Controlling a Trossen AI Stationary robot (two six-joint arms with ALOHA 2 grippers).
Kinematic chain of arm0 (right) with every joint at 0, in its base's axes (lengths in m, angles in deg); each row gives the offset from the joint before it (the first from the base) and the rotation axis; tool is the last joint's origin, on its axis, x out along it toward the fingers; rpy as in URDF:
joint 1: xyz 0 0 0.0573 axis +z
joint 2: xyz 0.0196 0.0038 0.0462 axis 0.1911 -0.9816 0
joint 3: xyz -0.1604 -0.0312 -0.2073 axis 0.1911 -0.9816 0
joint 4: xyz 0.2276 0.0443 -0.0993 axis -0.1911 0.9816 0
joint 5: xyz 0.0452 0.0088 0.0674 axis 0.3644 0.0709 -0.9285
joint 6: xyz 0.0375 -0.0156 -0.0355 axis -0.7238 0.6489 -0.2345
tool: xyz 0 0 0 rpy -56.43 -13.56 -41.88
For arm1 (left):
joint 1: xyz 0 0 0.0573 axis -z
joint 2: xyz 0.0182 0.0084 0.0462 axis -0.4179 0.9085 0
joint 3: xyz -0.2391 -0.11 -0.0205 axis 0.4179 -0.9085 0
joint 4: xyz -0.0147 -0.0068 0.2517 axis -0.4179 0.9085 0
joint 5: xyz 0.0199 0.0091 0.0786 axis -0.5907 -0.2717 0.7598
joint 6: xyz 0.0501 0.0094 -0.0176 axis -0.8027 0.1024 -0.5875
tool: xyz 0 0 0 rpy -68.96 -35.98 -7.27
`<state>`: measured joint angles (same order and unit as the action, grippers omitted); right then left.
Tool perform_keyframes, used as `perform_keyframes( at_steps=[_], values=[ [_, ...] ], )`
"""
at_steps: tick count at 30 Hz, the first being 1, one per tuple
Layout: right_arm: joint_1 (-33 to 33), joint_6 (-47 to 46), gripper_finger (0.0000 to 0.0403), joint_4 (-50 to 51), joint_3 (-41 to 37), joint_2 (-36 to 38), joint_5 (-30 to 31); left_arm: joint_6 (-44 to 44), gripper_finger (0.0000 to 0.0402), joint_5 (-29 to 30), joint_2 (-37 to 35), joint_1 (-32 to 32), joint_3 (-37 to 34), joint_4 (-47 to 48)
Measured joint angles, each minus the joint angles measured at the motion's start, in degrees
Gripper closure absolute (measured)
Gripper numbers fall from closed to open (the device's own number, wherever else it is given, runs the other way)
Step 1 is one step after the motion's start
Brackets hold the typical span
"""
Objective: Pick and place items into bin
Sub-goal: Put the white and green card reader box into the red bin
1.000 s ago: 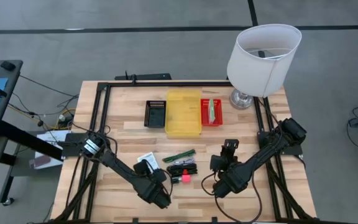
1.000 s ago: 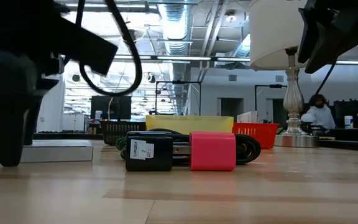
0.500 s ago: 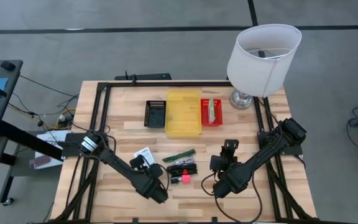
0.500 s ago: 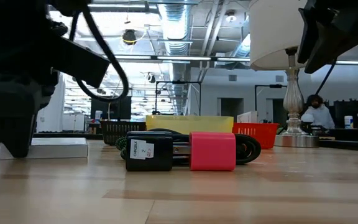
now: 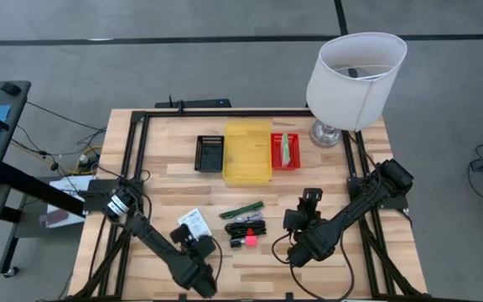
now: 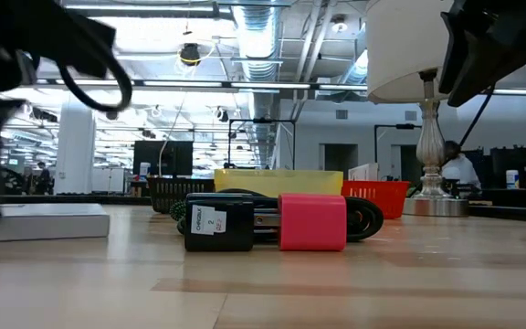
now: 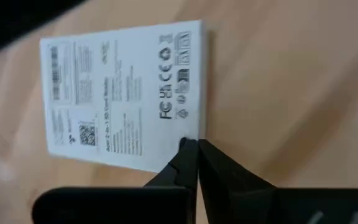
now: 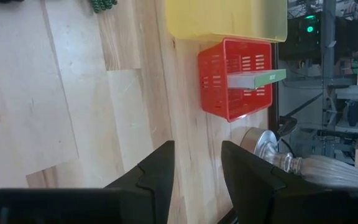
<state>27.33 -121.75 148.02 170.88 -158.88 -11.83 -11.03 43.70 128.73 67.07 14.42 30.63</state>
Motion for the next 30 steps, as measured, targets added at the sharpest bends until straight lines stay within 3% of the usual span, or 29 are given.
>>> perform_keyframes(
  at_steps=[14,30],
  values=[
    [0.0,-0.1,0.0280,0.7,0.0,0.0,-0.2,1.6,0.0400,7.2,-0.2,1.3,7.0,5.1],
    [1.2,0.1,0.0276,0.7,0.0,0.0,-0.2,-10.8,0.0387,2.8,-0.3,0.0,7.4,6.1]
  ],
)
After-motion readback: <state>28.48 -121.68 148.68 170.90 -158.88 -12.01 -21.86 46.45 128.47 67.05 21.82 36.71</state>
